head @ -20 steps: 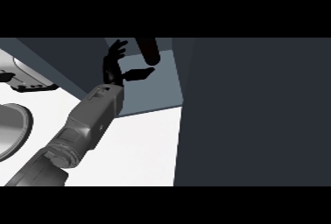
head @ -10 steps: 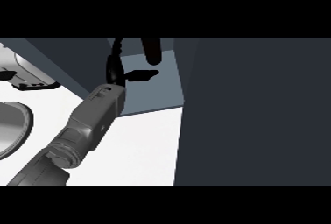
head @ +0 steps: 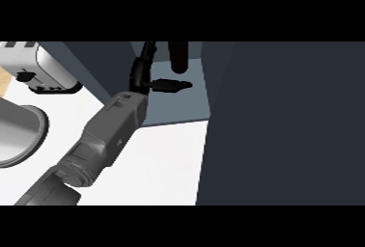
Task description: Pick up the wine, place it into the cabinet and close the cabinet
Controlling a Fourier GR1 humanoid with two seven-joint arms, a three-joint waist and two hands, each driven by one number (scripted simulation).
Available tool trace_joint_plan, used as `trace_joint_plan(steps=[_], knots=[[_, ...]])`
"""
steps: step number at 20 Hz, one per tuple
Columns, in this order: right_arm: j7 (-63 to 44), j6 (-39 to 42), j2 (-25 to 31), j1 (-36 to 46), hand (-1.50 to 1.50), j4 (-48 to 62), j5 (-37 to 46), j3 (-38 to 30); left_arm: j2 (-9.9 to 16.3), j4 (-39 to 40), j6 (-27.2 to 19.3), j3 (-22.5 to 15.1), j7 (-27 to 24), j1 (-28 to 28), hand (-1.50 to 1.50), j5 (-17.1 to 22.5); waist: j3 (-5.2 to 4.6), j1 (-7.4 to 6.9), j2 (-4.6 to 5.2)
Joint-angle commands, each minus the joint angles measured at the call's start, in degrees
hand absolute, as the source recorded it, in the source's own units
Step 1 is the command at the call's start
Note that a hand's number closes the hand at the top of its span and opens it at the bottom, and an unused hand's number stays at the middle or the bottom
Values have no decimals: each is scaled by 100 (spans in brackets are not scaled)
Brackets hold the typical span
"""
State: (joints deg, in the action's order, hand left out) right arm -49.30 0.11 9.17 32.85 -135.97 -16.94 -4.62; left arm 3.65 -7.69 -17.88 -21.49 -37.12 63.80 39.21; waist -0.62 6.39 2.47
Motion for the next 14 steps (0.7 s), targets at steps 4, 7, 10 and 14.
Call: trace_joint_plan(steps=[4,7,10,14], knots=[[-393,-270,28,-158,-150,-567,209,147,455,-427,1481,410,-388,8,-150,310,47,-363,-205],[-457,-292,248,45,-150,-318,4,-207,62,-561,1438,428,-164,69,-150,260,58,-509,-239],[-427,-320,220,-219,-150,-532,167,-101,-86,-828,1286,294,-94,-74,-150,50,62,-593,-270],[-670,-551,249,-110,-150,-558,255,-20,-40,-1481,1109,178,150,-310,-150,-101,61,-698,-317]])
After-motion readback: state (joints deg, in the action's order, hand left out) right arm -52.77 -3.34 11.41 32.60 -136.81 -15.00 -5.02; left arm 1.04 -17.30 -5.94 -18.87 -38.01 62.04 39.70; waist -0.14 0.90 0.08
